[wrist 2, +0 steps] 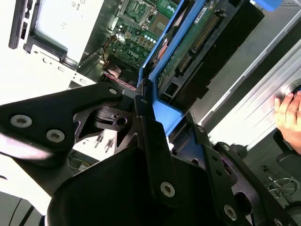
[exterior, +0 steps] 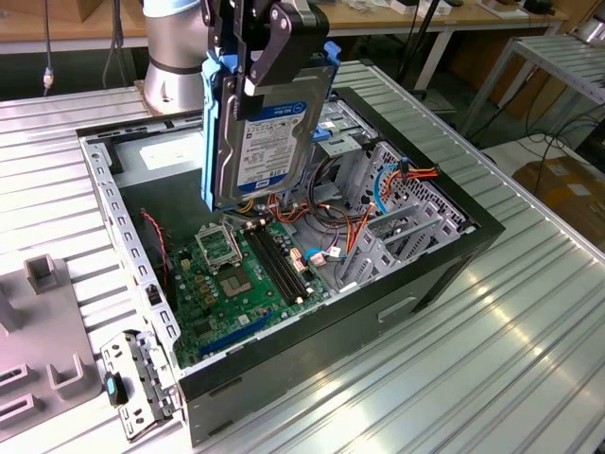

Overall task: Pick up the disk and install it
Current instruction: 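Insert the disk into the insertion slot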

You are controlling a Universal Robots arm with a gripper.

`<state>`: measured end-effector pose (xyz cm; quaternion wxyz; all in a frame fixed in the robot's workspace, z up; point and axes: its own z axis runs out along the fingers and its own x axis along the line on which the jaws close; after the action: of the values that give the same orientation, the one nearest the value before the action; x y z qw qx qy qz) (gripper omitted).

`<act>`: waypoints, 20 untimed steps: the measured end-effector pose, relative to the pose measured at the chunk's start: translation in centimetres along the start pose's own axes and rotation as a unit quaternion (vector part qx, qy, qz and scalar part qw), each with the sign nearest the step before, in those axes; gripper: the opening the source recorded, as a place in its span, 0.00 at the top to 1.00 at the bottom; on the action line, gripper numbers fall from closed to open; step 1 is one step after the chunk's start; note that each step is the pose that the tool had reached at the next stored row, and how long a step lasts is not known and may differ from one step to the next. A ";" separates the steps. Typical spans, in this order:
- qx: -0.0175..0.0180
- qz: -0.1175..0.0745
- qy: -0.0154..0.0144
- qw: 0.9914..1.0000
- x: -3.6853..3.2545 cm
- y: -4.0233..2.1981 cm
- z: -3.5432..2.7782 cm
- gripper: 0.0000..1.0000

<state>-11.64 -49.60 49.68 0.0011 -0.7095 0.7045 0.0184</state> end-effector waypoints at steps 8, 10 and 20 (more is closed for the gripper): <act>0.000 0.000 0.000 1.000 0.37 -1.01 -0.01 0.63; 0.000 0.000 0.000 1.000 0.40 -1.36 -0.02 0.63; 0.000 0.000 0.000 1.000 0.53 -1.91 -0.02 0.63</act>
<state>-9.72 -50.12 49.64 0.0011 -0.7095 0.7045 0.0184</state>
